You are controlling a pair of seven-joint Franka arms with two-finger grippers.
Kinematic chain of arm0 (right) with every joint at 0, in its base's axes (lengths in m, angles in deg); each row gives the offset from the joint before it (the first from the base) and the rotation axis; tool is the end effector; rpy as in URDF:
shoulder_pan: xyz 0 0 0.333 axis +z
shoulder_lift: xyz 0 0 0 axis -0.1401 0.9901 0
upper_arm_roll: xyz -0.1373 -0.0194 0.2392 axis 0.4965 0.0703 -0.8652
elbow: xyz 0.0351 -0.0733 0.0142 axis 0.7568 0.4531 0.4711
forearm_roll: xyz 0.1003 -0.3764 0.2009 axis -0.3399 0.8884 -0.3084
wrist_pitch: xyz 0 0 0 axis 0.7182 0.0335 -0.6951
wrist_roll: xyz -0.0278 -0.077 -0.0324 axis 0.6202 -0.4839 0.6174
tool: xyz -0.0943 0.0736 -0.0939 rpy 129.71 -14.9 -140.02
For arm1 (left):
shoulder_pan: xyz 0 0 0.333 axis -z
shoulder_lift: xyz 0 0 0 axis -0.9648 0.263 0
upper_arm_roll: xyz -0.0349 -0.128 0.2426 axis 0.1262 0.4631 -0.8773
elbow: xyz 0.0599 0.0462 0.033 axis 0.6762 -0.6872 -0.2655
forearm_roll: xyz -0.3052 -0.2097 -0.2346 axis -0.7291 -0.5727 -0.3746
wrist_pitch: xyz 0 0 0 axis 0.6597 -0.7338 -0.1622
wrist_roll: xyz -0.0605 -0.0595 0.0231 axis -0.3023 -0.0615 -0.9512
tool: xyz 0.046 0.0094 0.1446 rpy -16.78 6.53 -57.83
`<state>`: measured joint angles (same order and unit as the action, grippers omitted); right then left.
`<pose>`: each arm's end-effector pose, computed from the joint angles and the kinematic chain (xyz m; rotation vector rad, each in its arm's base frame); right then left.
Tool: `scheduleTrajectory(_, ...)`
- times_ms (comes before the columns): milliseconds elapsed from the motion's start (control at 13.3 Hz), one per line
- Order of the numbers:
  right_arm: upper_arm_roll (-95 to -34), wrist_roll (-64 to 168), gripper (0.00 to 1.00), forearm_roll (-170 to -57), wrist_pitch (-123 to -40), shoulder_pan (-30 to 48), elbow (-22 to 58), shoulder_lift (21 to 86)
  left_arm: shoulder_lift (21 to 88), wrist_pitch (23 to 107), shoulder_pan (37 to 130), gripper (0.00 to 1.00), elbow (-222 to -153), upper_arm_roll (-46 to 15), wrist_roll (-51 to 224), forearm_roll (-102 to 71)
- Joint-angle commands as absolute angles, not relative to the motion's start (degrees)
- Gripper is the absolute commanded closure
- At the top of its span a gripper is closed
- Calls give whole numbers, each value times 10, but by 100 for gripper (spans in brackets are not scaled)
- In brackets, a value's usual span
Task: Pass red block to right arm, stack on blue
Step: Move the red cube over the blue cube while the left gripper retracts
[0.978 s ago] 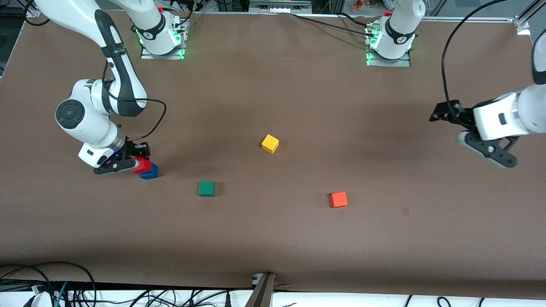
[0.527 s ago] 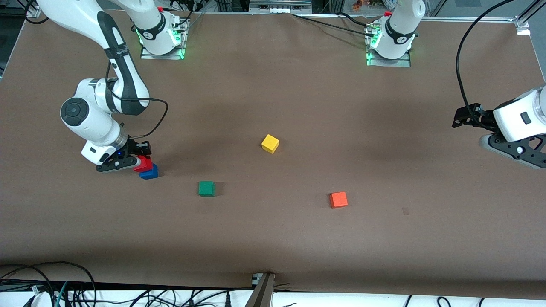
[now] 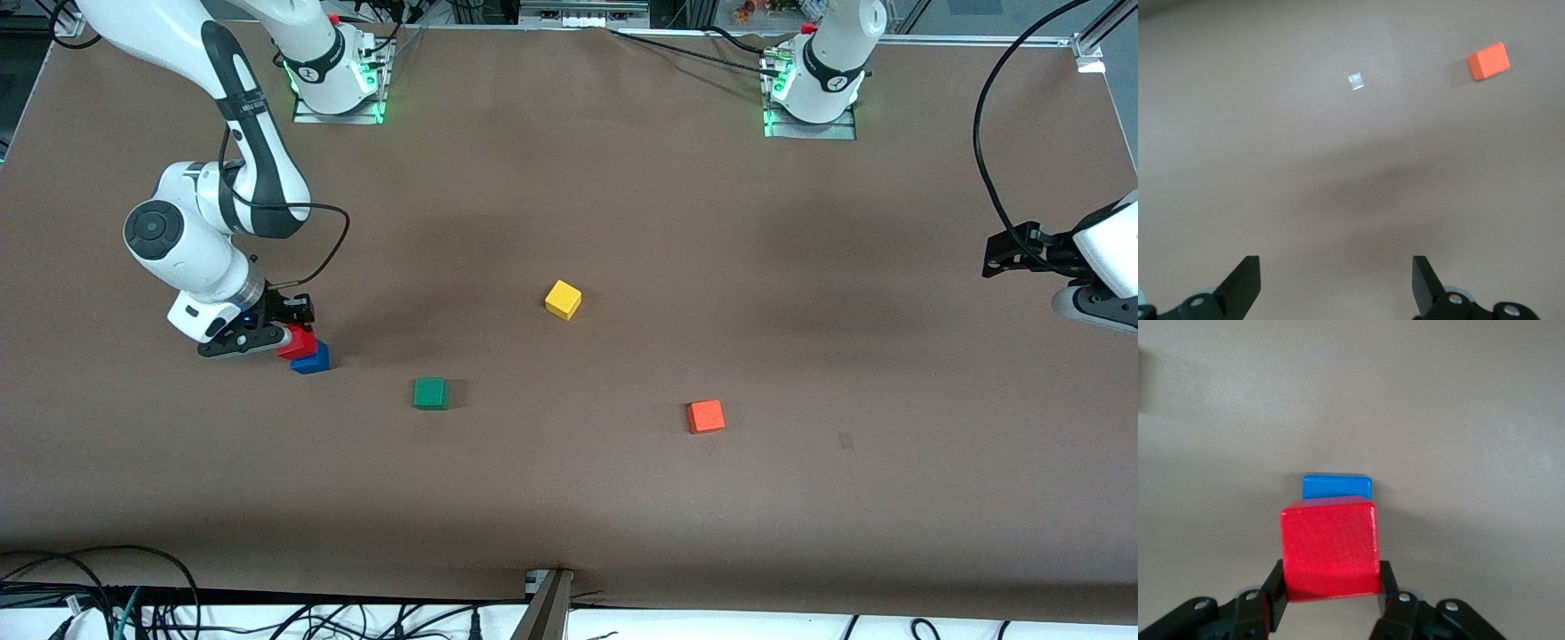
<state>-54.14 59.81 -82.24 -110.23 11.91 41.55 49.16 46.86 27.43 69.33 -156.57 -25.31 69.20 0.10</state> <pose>0.5977 0.0367 0.1424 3.0853 0.3648 0.0915 0.6587 -0.0005 0.5203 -3.0557 0.3340 0.1826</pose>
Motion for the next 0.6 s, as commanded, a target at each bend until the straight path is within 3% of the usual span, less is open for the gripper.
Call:
scheduleTrajectory(0, -539, 580, 100, -810, -1121, 121, 436, 475, 361, 336, 750, 0, -1703, -299, 748, -4)
scheduleTrajectory(151, -539, 564, 100, -809, -1121, 121, 436, 478, 315, 388, 753, 0, -1768, -300, 753, -5)
scheduleTrajectory(527, -539, 560, 100, -809, -1123, 119, 436, 485, 257, 425, 751, 0, -1860, -302, 804, -23)
